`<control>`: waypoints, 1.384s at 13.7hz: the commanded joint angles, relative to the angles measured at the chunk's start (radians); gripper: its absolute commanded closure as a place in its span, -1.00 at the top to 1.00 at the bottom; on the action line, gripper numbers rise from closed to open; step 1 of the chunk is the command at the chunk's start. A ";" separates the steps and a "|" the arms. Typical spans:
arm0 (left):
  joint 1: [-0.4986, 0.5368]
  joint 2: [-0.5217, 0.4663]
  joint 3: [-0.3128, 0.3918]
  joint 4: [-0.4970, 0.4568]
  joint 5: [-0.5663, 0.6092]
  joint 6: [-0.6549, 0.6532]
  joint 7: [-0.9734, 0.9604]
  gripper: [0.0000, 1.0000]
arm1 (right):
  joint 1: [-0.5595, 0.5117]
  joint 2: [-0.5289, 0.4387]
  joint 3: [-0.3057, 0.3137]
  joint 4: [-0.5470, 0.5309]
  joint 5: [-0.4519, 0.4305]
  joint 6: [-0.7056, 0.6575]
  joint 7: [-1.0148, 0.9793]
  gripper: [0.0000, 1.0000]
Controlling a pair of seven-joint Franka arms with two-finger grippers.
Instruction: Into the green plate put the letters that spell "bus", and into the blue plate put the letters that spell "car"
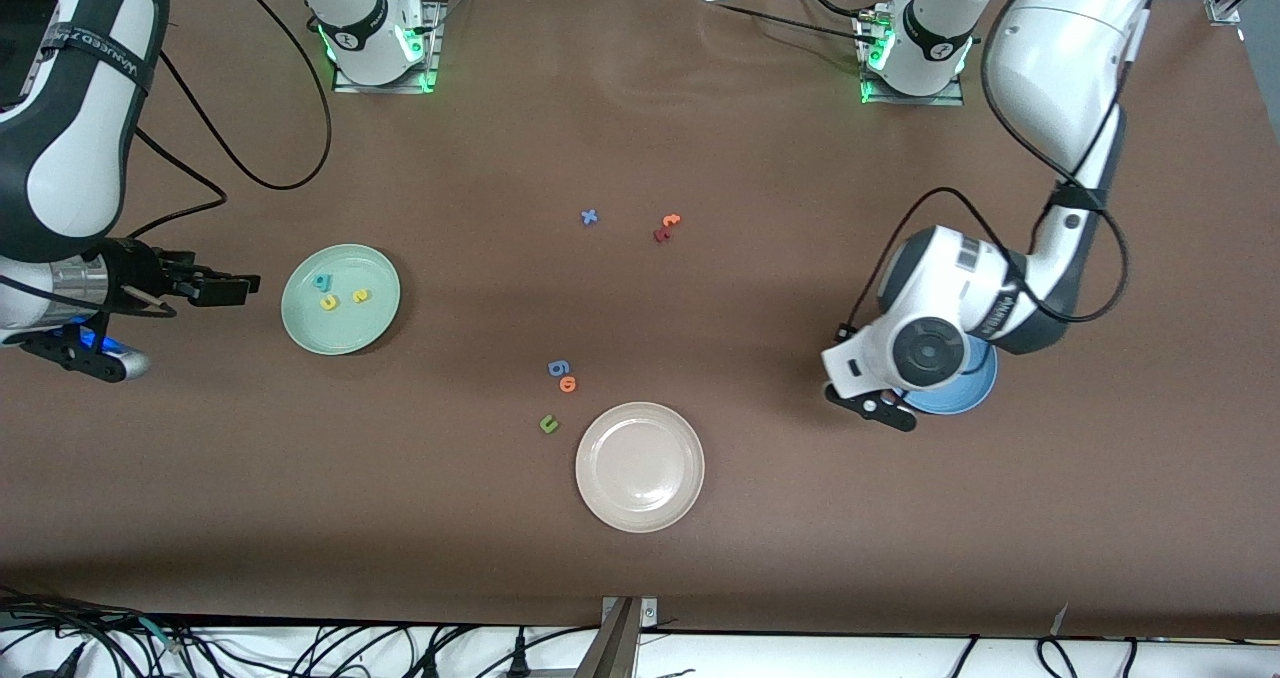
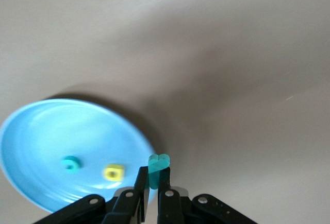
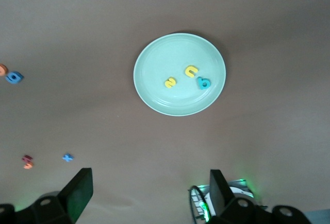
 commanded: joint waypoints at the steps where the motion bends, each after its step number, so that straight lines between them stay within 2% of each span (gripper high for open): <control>1: 0.054 -0.027 -0.012 -0.049 0.062 -0.004 0.140 -1.00 | -0.143 -0.090 0.241 0.011 -0.142 0.036 0.026 1.00; 3: 0.100 -0.025 -0.014 -0.060 0.062 -0.001 0.239 -1.00 | -0.238 -0.141 0.410 0.002 -0.257 0.076 0.024 1.00; 4: 0.115 -0.024 -0.014 -0.064 0.062 -0.002 0.271 -1.00 | -0.276 -0.153 0.471 -0.010 -0.294 0.094 0.023 1.00; 5: 0.126 -0.019 -0.014 -0.064 0.062 -0.002 0.293 -1.00 | -0.286 -0.178 0.502 -0.033 -0.322 0.123 0.023 1.00; 6: 0.126 -0.016 -0.014 -0.064 0.062 -0.002 0.306 -0.67 | -0.286 -0.210 0.506 -0.084 -0.334 0.178 0.015 1.00; 7: 0.128 -0.018 -0.014 -0.063 0.062 -0.005 0.346 0.97 | -0.286 -0.250 0.509 -0.142 -0.333 0.238 0.006 1.00; 9: 0.131 -0.022 -0.014 -0.052 0.049 -0.009 0.385 1.00 | -0.286 -0.311 0.524 -0.239 -0.339 0.341 0.001 1.00; 14: 0.134 -0.097 -0.014 -0.017 0.046 -0.078 0.374 1.00 | -0.272 -0.394 0.526 -0.385 -0.371 0.504 -0.026 1.00; 19: 0.146 -0.212 -0.015 0.014 0.046 -0.240 0.330 1.00 | -0.258 -0.380 0.527 -0.357 -0.410 0.502 -0.040 1.00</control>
